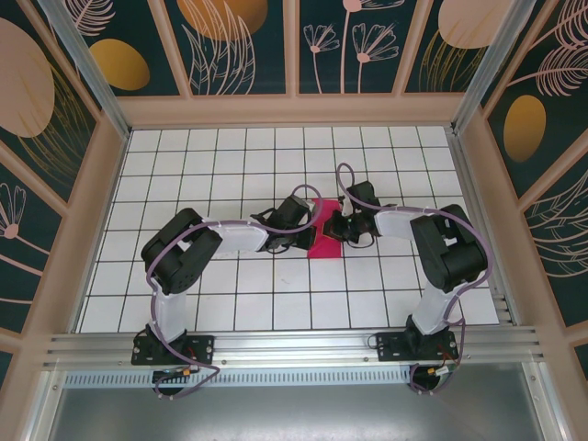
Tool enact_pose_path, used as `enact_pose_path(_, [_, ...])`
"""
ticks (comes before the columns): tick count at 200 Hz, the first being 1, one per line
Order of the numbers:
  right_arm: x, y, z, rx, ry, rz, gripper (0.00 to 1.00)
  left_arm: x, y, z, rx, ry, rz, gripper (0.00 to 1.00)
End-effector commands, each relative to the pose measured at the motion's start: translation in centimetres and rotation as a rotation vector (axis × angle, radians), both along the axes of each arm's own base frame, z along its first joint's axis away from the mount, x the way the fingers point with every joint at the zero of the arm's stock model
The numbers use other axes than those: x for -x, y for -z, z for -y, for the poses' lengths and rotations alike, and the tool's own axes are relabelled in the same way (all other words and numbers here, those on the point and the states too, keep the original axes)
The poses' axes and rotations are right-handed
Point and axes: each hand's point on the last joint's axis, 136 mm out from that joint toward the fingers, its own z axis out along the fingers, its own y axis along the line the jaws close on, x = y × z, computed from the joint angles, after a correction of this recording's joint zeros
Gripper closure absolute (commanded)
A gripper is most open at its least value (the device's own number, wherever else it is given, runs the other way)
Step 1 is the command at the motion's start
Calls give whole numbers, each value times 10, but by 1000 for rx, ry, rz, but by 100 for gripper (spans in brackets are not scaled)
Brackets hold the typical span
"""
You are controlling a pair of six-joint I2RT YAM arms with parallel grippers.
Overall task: Fold a paper plane with a square sheet of paper (fold left side to right side)
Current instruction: Fold the triangle a second time at the center of the table.
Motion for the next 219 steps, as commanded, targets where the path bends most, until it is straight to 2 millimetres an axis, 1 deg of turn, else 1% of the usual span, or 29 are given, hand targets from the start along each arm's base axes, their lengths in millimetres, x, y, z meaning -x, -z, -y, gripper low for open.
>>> enact_pose_path(1, [9,17,9,73,-5,-34,96,8,24,-10,-71,18,-52,95])
enact_pose_path(28, [15,25,15,93,3,-52,96,8,22,-10,-72,16,-52,93])
enact_pose_path(50, [21,33,20,106,11,-65,96,6,13,-10,-65,14,-39,89])
enact_pose_path(63, [25,36,22,105,16,-73,96,5,3,-10,-54,9,-24,86])
enact_pose_path(78, [29,41,24,103,21,-82,96,4,-13,-9,-32,8,-1,78])
enact_pose_path(101, [31,43,24,100,22,-85,96,5,-37,-8,9,8,23,71])
enact_pose_path(120, [31,42,24,96,22,-84,96,11,-55,-6,60,24,32,69])
enact_pose_path(144, [30,41,23,95,18,-78,96,27,-66,3,148,87,1,69])
enact_pose_path(154, [29,40,23,93,19,-77,96,34,-65,9,183,119,-27,70])
enact_pose_path(173, [28,40,22,92,19,-76,96,41,-55,13,199,140,-71,70])
enact_pose_path(199, [29,39,22,91,16,-74,96,42,-36,13,175,140,-105,70])
enact_pose_path(219, [29,37,23,93,17,-70,96,42,-29,16,176,146,-119,70])
